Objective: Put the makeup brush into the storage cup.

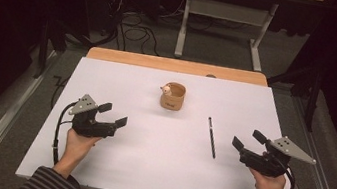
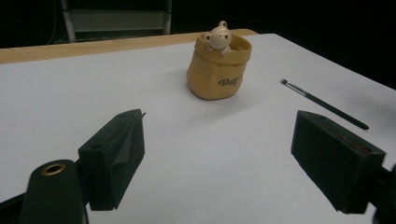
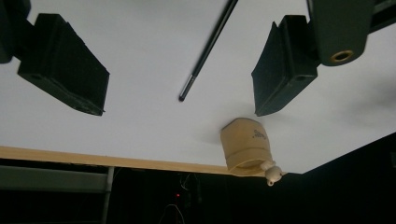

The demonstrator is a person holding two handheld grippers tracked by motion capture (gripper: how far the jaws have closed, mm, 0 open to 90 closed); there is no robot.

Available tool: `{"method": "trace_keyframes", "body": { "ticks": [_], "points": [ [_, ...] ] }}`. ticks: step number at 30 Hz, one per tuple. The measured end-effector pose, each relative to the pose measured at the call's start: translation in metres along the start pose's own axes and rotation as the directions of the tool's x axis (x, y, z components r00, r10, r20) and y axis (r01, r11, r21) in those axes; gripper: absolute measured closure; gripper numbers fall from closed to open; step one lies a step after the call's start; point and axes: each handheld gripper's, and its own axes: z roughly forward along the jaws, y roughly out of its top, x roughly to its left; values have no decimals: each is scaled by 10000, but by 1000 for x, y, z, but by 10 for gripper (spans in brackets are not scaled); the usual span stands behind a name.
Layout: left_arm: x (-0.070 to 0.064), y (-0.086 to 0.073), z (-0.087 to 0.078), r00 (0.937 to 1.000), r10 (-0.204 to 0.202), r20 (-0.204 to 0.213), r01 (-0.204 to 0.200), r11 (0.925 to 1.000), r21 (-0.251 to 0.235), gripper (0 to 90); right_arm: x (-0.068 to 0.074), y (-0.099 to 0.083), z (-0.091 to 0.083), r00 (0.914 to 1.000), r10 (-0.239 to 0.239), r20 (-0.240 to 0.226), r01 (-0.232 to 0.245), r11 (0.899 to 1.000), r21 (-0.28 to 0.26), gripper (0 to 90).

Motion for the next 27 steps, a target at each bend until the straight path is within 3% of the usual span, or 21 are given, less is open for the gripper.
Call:
{"method": "trace_keyframes", "body": {
  "ticks": [27],
  "points": [
    [-1, 1, 3, 9999, 25, 141, -25, 10000, 32, 181, 16, 21, 22, 9985, -356, -415, 350, 9993, -166, 190]
  ]
}}
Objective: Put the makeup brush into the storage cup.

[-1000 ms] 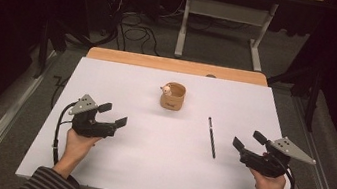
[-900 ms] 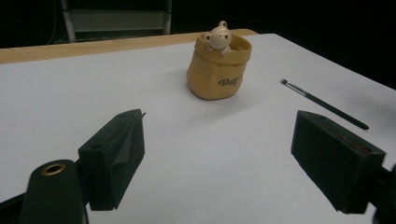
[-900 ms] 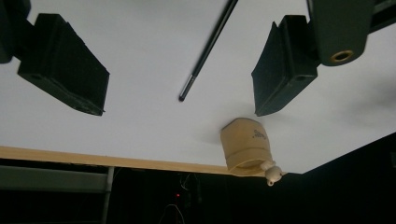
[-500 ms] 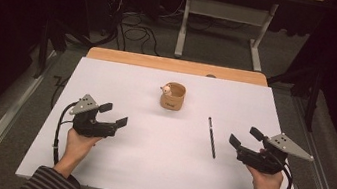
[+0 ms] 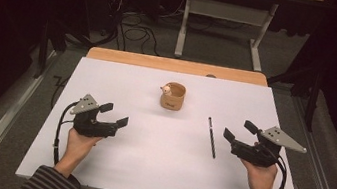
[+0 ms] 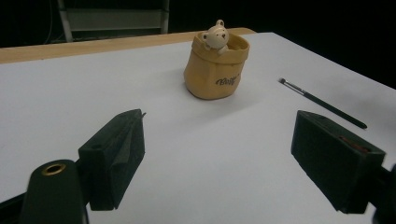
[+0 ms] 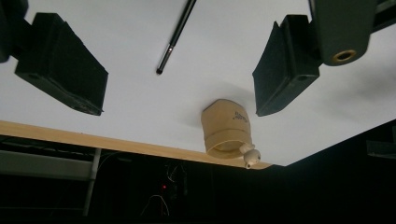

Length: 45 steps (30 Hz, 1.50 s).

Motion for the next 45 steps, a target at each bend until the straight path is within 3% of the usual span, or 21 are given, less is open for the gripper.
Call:
{"method": "trace_keyframes", "body": {
  "ticks": [10, 25, 35, 45],
  "points": [
    [-1, 2, 6, 9998, 68, 173, -67, 10000, -5, 181, 10, 13, 15, 9994, -324, 135, 323, 9994, 98, 210],
    [-1, 3, 7, 9997, 96, 220, -95, 10000, -19, 181, 16, 27, 48, 9988, -162, 457, 160, 9999, 38, 213],
    [-2, 2, 5, 9998, 129, 146, -129, 9999, 16, 181, 19, 31, 67, 9982, -307, 520, 283, 9985, 464, 213],
    [-3, 2, 3, 9997, 203, 112, -204, 9998, 77, 179, 18, 35, 78, 9982, -130, 592, 94, 9982, 598, 207]
  ]
}}
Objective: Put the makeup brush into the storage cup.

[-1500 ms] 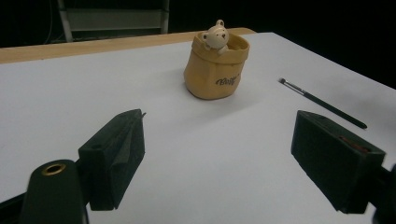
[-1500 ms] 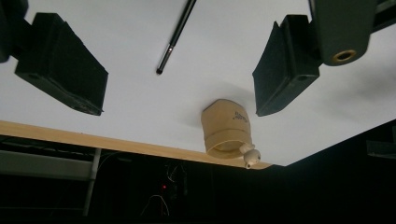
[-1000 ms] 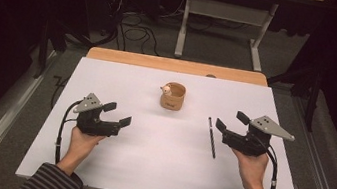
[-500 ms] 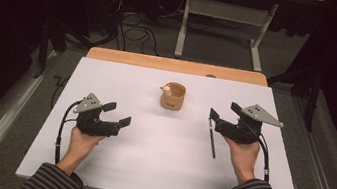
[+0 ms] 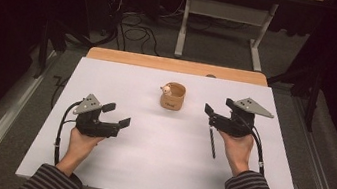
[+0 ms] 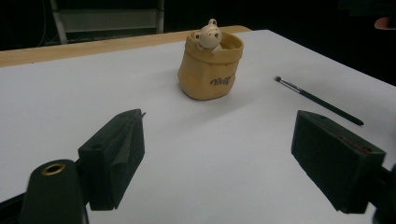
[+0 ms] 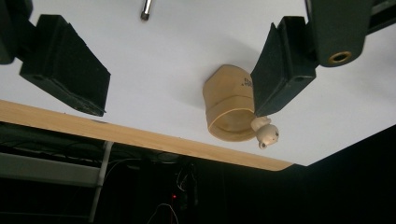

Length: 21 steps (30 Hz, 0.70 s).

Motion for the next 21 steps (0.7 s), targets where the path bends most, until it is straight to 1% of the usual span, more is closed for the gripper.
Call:
{"method": "trace_keyframes", "body": {
  "ticks": [7, 12, 14, 17, 21],
  "points": [
    [-1, 0, 0, 10000, 30, 27, -30, 10000, 11, 179, 0, 4, 2, 10000, 62, 30, -63, 9997, 243, 212],
    [0, 0, 0, 10000, 5, 24, -5, 10000, 9, 179, -2, 7, 3, 9999, -88, 132, 79, 9975, 704, 229],
    [-1, 0, 0, 10000, 34, 28, -34, 10000, 13, 179, -3, 8, 3, 9998, -109, 192, 89, 9949, 1007, 234],
    [-1, 0, 0, 10000, 42, 30, -42, 10000, 20, 179, -3, 10, 2, 9997, -150, 199, 125, 9924, 1225, 239],
    [-1, 0, 0, 10000, 16, 27, -16, 10000, 18, 179, -3, 13, 2, 9987, -457, 221, 414, 9853, 1656, 238]
  ]
}}
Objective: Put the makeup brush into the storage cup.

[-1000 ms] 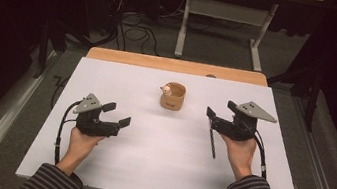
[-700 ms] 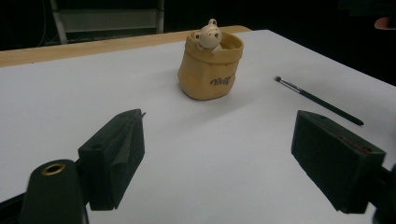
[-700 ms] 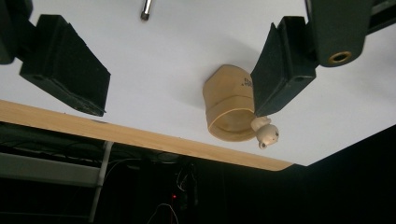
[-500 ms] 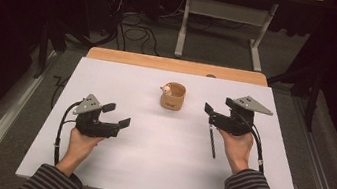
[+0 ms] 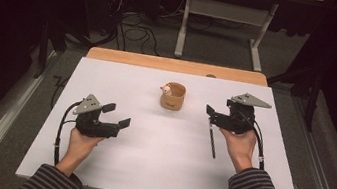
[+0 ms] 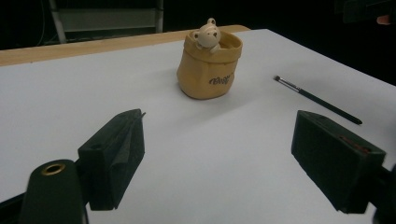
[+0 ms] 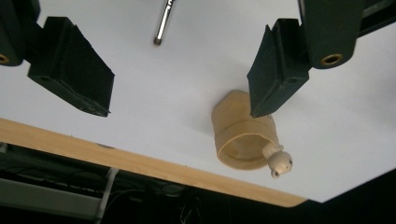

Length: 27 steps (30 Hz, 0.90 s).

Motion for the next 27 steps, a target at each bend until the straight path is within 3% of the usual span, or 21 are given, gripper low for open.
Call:
{"method": "trace_keyframes", "body": {
  "ticks": [9, 18, 27],
  "points": [
    [0, 0, -1, 10000, -9, -8, 9, 10000, -2, 179, -2, 2, 2, 9997, -252, -4, 252, 9957, 889, 238],
    [0, 0, -1, 10000, -6, -16, 6, 10000, 4, 179, -4, 5, 0, 9994, -332, 83, 320, 9918, 1234, 242],
    [0, 0, -1, 10000, 10, -14, -10, 10000, 15, 179, -7, 11, 3, 9999, -101, -56, 110, 9816, 1909, 246]
  ]
}}
